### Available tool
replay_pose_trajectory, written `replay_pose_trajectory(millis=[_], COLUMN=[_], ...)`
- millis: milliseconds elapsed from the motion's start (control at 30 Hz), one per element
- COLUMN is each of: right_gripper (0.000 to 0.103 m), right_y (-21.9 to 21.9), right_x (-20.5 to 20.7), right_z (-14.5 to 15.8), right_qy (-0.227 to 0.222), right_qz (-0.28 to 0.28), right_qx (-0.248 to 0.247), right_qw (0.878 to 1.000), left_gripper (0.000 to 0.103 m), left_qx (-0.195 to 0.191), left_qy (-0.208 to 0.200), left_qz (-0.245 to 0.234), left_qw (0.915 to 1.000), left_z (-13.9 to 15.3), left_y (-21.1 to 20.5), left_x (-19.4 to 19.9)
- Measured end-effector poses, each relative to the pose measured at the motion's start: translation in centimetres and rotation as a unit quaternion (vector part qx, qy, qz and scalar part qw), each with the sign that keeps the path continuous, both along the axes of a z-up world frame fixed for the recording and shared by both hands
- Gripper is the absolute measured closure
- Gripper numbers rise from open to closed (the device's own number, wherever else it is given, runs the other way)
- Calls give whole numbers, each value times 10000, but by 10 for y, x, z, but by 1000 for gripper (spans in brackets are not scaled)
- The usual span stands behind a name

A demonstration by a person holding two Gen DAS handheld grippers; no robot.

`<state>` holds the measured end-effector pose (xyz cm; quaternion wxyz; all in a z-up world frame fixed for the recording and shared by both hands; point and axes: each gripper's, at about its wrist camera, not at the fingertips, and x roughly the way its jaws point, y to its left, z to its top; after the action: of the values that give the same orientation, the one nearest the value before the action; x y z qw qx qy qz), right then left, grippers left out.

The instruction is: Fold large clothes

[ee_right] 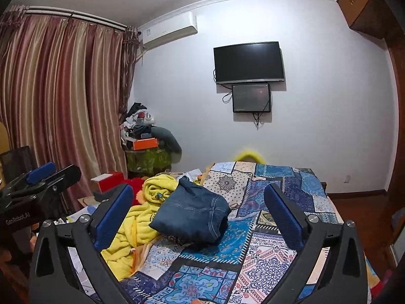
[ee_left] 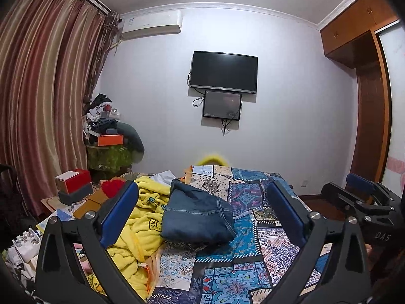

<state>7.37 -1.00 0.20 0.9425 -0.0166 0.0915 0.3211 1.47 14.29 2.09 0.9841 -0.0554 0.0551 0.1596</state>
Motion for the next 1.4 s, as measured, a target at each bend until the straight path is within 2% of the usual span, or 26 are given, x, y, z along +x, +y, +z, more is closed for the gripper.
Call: replay_pose_trajectory(millis=[667,1400], right_gripper=[0,0], right_y=[-2,-1], right_x=[0,0], right_z=[0,-1], right_qy=[36,102], right_qz=[60,63], right_qx=[26,52], right_qw=[10000,9999], left_gripper=[1,1], left_qx=[-7,36], left_qy=[53,186], left_qz=[38,-141], left_qw=[10000,9997], left_z=[-3,-6], left_y=[-1,-7], left_x=[0,5])
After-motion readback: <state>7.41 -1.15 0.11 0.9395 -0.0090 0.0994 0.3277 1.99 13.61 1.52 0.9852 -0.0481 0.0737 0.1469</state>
